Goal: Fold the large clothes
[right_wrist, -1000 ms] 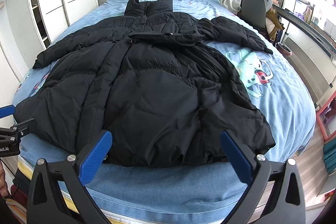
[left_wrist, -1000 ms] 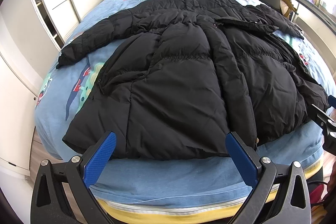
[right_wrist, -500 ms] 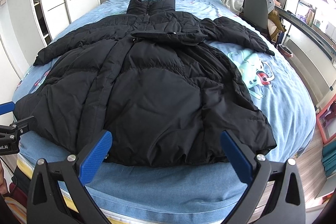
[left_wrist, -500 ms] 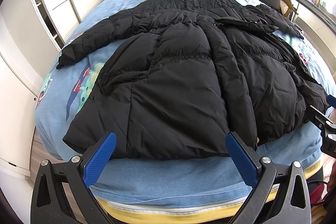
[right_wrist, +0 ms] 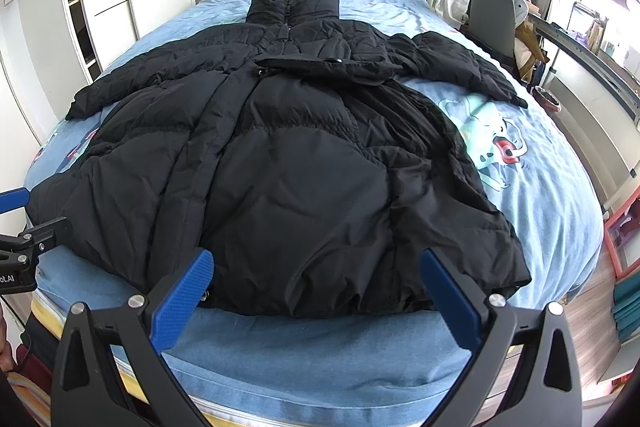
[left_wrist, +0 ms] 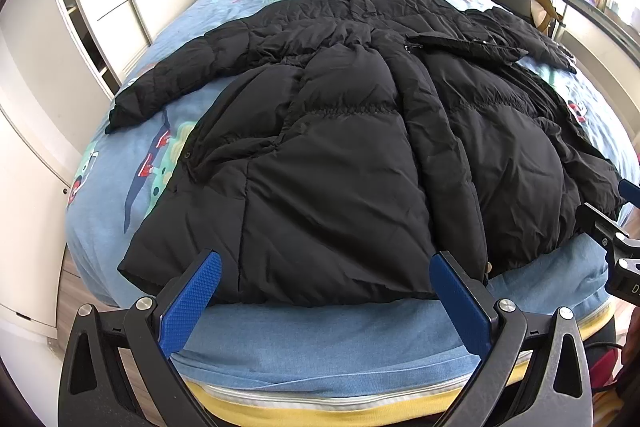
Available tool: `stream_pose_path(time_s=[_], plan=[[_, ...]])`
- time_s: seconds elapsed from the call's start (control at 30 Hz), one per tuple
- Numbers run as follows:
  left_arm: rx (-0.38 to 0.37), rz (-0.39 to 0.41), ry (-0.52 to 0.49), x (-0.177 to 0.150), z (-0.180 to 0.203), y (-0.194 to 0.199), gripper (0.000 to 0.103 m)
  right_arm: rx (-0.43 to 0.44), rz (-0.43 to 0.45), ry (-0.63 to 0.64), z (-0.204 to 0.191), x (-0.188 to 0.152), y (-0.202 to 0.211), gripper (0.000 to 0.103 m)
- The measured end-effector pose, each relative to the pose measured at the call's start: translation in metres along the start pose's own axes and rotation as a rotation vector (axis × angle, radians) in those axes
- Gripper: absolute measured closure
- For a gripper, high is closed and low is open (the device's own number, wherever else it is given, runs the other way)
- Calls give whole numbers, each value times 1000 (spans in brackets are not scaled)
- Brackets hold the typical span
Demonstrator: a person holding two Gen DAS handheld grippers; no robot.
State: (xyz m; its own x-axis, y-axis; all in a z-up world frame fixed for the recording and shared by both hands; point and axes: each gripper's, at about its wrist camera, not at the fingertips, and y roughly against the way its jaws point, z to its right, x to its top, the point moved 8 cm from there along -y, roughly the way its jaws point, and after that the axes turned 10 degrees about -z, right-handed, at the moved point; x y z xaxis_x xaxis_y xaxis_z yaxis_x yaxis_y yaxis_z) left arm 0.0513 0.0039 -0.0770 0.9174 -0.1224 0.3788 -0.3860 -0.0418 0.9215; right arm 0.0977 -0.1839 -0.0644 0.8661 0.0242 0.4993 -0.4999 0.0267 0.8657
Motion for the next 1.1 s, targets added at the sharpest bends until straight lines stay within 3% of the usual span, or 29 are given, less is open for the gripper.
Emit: stream_pose_path(time_s=[0.37,0.73,0.9,1.1], plan=[[7,-6,-4,1,1,-4,1,14,-2,6,-4,2,-3,0],[-22,-42,-15,3,5,-6,1,93,37,-46,5,10,-4,0],[16,-34,35,17,-8,-3,1,108,59,-53,16,31,5,0],[93,35,87,57,-41,17,1,43,147,-67,47,85,35,0]])
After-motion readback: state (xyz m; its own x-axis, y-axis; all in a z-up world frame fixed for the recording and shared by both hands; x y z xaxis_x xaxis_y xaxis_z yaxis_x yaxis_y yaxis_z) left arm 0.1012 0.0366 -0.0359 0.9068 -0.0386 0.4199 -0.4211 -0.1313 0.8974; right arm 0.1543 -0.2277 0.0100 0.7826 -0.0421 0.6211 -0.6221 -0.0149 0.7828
